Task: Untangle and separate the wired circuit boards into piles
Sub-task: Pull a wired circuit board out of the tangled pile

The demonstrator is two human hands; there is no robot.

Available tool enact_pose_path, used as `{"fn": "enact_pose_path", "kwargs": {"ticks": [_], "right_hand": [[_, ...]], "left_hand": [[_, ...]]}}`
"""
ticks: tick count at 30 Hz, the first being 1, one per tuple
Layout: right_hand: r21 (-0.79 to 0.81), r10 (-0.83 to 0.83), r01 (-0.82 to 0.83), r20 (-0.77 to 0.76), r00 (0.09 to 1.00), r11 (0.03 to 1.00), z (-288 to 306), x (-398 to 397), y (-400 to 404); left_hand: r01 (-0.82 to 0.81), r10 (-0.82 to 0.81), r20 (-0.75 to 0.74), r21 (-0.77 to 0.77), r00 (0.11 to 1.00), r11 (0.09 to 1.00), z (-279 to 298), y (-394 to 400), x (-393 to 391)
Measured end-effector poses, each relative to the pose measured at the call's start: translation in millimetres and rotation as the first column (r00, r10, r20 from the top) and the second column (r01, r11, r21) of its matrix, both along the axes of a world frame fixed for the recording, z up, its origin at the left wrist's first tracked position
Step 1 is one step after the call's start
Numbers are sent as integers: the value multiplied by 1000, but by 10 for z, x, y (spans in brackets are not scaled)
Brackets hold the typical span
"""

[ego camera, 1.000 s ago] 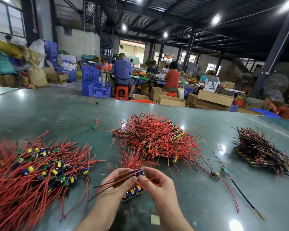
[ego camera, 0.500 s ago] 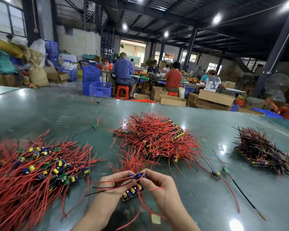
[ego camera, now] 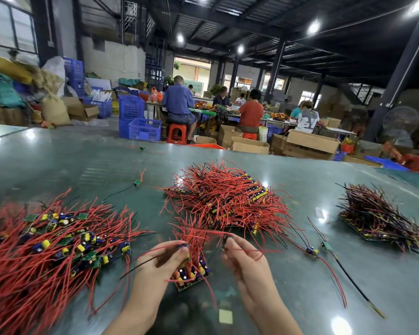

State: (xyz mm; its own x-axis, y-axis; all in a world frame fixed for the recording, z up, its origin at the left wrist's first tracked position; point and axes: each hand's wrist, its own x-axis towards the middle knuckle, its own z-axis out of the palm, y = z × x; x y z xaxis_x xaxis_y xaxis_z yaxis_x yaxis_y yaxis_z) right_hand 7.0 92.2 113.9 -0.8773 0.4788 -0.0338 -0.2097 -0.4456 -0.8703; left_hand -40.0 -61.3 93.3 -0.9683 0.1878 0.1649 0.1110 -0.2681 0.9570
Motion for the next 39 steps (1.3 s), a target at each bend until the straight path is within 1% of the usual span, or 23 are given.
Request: {"fn": "enact_pose_path", "kwargs": {"ticks": [1,2,3,4,5,7,11,12,14,16,18,19,22,24,26,27,29,30,31,33,34,36,39], "right_hand": [[-63,-28,27,-6,1000,998,13,13,14],[-117,-48,47,-1,999,992,10,18,25],[-149,-58,59,12,998,987,7,18,33],[-169,-55,58,20,998,984,25,22,8],[-175,-48,52,26,999,983,33,26,-9],[-154,-20,25,32,999,988,33,26,-44],[-4,16,-15,59,998,1000,35,49,-97],[47,17,-20,56,998,999,43,54,-113],[150,7,-10,24,1000,989,40,59,-138],[207,-11,16,-25,1000,978,31,57,-176],[250,-27,42,-64,998,967,34,63,-220],[272,-32,53,-81,996,961,31,62,-233],[313,-52,90,-126,991,946,23,45,-254],[405,-51,108,-151,987,908,14,44,-263],[514,-5,89,-164,986,853,10,55,-256],[563,68,34,-159,985,825,21,66,-254],[638,218,-70,-155,964,767,41,79,-239],[611,238,-78,-184,954,788,39,66,-216],[531,219,-68,-227,949,845,55,73,-191],[398,154,-33,-277,948,917,64,98,-144],[381,111,0,-270,957,925,83,118,-139],[472,-15,115,-210,978,874,61,109,-115],[595,14,110,-201,980,796,89,107,-141]], "left_hand": [[-28,23,-72,-75,997,997,-40,15,13],[-161,101,-204,-300,974,940,7,-26,-100],[-283,100,-384,-455,918,845,-28,-47,-120],[-317,4,-490,-558,872,767,-39,-41,-49],[-366,-32,-567,-572,823,734,-31,-40,4],[-428,-87,-685,-544,723,722,-56,-57,-72],[-500,-110,-827,-432,551,751,-48,27,-17],[-484,-85,-827,-405,556,775,-46,40,-10],[-367,23,-727,-318,686,874,-8,46,28],[-216,38,-596,-230,802,949,21,42,61],[-137,6,-524,-212,852,968,49,64,86],[-107,-30,-512,-236,858,966,58,81,99],[-134,-85,-510,-377,856,916,42,133,126],[-31,-117,-349,-391,930,920,29,135,130],[131,-172,-155,-246,973,960,40,135,96],[174,-189,-83,-163,978,971,48,132,69],[185,-185,40,1,982,983,70,136,12],[180,-187,90,81,978,980,84,132,-6],[179,-198,125,147,972,973,95,122,-18],[205,-236,140,206,962,957,119,87,-25],[236,-261,117,193,958,952,137,66,-13],[305,-311,50,100,949,947,147,34,6],[371,-373,-38,-50,927,927,165,24,53]]}}
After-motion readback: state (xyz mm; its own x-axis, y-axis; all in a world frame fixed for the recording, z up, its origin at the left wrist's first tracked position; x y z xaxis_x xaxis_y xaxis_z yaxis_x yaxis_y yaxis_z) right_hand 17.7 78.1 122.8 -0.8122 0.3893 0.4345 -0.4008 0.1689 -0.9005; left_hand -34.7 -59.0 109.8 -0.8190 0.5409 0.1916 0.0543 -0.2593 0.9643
